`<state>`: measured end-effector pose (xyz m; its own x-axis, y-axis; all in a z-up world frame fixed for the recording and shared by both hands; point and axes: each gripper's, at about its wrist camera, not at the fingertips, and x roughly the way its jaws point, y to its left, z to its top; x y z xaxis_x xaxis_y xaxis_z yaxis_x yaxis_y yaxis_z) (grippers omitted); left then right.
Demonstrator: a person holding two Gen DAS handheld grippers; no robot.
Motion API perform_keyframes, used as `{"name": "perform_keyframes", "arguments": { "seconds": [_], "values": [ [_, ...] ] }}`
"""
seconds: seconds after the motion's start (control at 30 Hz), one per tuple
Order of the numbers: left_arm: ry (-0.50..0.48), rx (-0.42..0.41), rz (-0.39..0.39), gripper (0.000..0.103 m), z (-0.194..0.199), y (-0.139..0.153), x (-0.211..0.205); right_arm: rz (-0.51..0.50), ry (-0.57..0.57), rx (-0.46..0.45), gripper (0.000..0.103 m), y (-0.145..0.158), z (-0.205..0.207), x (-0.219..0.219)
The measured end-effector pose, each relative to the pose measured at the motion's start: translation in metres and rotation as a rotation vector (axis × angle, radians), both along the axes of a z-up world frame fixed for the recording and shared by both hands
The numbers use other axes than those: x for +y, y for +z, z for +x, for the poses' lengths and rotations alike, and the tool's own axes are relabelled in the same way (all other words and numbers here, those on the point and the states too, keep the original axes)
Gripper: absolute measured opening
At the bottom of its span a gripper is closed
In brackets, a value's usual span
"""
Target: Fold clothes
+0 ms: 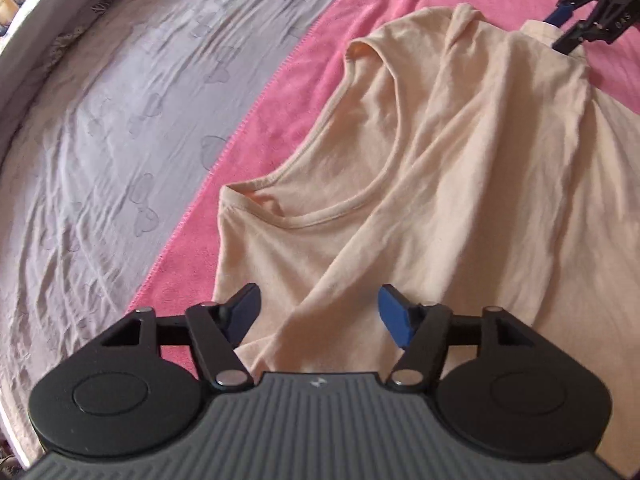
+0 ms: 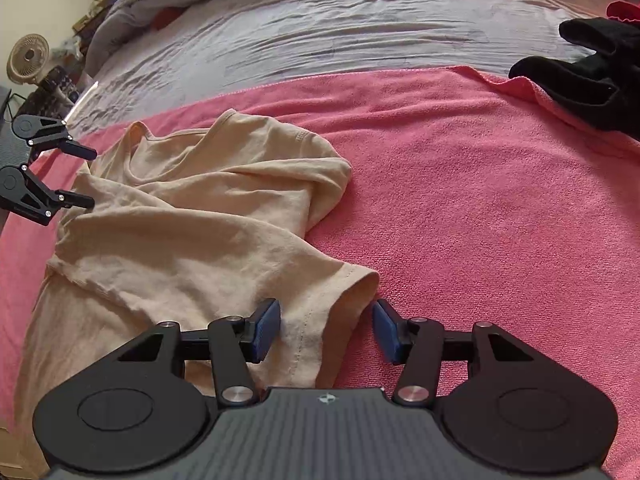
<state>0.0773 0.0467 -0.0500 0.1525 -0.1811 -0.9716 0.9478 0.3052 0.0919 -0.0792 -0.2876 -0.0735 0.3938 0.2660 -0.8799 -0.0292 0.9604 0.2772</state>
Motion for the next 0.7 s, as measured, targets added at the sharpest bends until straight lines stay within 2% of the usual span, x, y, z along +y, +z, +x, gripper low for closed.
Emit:
{"name": "perform_keyframes", "arguments": {
  "seconds": [0.1, 0.17, 0.23, 0.27, 0.3, 0.33, 0.37, 0.5, 0.53, 0.63, 0.7],
  "values": [
    [0.038, 0.144, -0.026, 0.055, 0.021, 0.002, 0.011, 0.000, -0.003, 0.001, 0.054, -0.002, -0.001, 0.000],
    [0.075, 0.154, -0.018, 0.055, 0.031, -0.001, 0.016, 0.001, -0.011, 0.001, 0.054, -0.003, -0.001, 0.000],
    [0.109, 0.138, 0.015, 0.066, 0.037, -0.007, 0.019, -0.002, -0.016, 0.003, 0.055, -0.003, -0.002, 0.001],
    [0.126, 0.128, 0.036, 0.079, 0.038, -0.011, 0.019, -0.004, -0.018, 0.003, 0.056, -0.003, -0.002, 0.001],
    [0.146, 0.116, 0.054, 0.084, 0.039, -0.016, 0.019, -0.006, -0.019, 0.004, 0.056, -0.003, -0.002, 0.002],
    [0.153, 0.101, 0.056, 0.084, 0.037, -0.018, 0.018, -0.008, -0.021, 0.004, 0.056, -0.003, -0.002, 0.002],
    [0.144, 0.085, 0.042, 0.079, 0.032, -0.016, 0.017, -0.011, -0.020, 0.003, 0.056, -0.003, -0.003, 0.002],
    [0.073, 0.045, -0.007, 0.038, 0.007, -0.005, 0.013, -0.012, -0.025, 0.004, 0.055, -0.002, -0.003, 0.002],
    [0.063, 0.044, -0.006, 0.039, 0.003, -0.004, 0.012, -0.012, -0.028, 0.005, 0.056, -0.002, -0.003, 0.002],
    [0.088, 0.054, 0.022, 0.048, 0.006, -0.008, 0.012, -0.018, -0.029, 0.009, 0.056, -0.002, -0.001, 0.004],
    [0.104, 0.061, 0.040, 0.066, 0.008, -0.012, 0.012, -0.022, -0.031, 0.010, 0.056, -0.002, 0.001, 0.005]
  ]
}}
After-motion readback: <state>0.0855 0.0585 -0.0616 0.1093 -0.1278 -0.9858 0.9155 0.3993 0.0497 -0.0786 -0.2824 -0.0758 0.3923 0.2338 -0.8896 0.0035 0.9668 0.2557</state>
